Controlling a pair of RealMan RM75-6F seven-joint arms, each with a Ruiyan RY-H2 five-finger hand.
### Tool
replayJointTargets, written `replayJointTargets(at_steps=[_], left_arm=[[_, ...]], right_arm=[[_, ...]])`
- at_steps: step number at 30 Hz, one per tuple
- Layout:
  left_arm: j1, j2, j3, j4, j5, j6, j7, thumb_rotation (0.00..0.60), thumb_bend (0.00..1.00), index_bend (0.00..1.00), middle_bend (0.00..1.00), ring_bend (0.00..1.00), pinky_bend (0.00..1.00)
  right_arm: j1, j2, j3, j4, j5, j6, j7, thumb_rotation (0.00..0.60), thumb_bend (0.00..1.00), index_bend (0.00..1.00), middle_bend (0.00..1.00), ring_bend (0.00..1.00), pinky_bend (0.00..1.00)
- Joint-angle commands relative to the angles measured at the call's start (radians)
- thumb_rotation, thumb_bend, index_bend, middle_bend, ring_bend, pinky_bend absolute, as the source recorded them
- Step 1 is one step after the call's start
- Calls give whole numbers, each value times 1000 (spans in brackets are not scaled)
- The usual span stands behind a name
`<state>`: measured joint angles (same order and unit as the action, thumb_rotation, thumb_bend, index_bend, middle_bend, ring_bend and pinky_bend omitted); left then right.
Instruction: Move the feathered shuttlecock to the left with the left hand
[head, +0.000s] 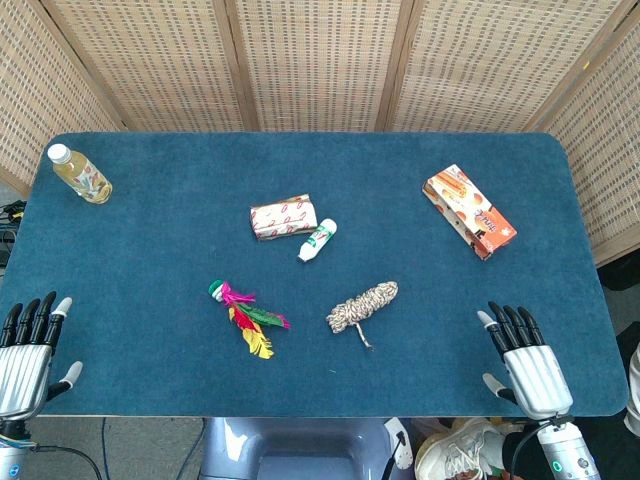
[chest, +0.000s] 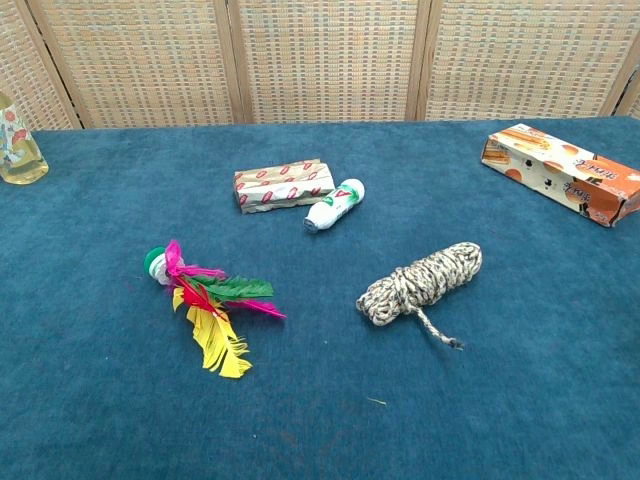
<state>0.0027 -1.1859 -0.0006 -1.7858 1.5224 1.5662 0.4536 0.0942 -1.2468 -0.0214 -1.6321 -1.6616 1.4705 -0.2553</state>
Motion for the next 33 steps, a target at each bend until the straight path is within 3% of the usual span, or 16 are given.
replayJointTargets(at_steps=[1,27,33], left_arm=[[1,-1,1,-1,2,0,3,600,251,0,0,0,0],[-6,-5,0,-3,13,-7,-1,600,251,1,0,0,0],[-24,-6,-1,-16,36,-24,-20,600,250,79,0,0,0]], right_arm=[[-1,1,-1,0,-1,1,0,600,170,44,0,0,0],[-2,1,-5,-5,-3,-3,-8,600,170,44,0,0,0],[-3,3,-6,-7,-4,-1,-4,600,170,44,0,0,0]])
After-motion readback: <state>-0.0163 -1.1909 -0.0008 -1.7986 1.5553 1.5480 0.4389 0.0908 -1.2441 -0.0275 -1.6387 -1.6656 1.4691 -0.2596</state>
